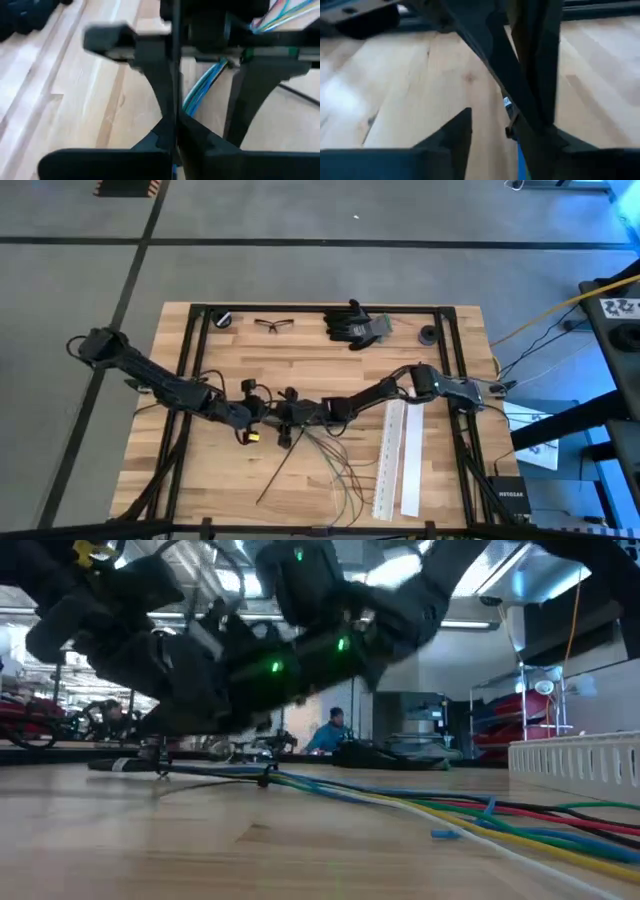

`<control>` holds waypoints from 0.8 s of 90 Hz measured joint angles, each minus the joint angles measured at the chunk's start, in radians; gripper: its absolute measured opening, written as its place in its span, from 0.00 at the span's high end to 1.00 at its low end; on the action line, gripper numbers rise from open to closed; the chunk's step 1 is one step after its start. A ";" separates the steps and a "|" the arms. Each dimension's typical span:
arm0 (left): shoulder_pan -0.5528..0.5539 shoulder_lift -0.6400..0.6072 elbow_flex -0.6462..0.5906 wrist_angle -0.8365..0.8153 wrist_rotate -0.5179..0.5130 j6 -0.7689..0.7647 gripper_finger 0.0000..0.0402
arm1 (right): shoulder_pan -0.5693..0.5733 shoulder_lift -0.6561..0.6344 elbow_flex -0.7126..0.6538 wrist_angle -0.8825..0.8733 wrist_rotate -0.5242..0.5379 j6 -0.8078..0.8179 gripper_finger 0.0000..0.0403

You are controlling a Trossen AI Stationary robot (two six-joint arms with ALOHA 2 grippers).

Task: Ziptie cables
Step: Wrap the zip tie on the cables

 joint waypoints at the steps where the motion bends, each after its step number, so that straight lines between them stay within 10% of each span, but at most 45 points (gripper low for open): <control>1: -0.001 -0.004 0.000 0.000 0.000 0.000 1.00 | 0.000 -0.006 0.000 -0.011 0.002 -0.009 0.62; 72: 0.009 -0.162 0.000 -0.104 -0.035 -0.083 1.00 | -0.001 0.128 0.017 0.257 0.078 -0.091 0.83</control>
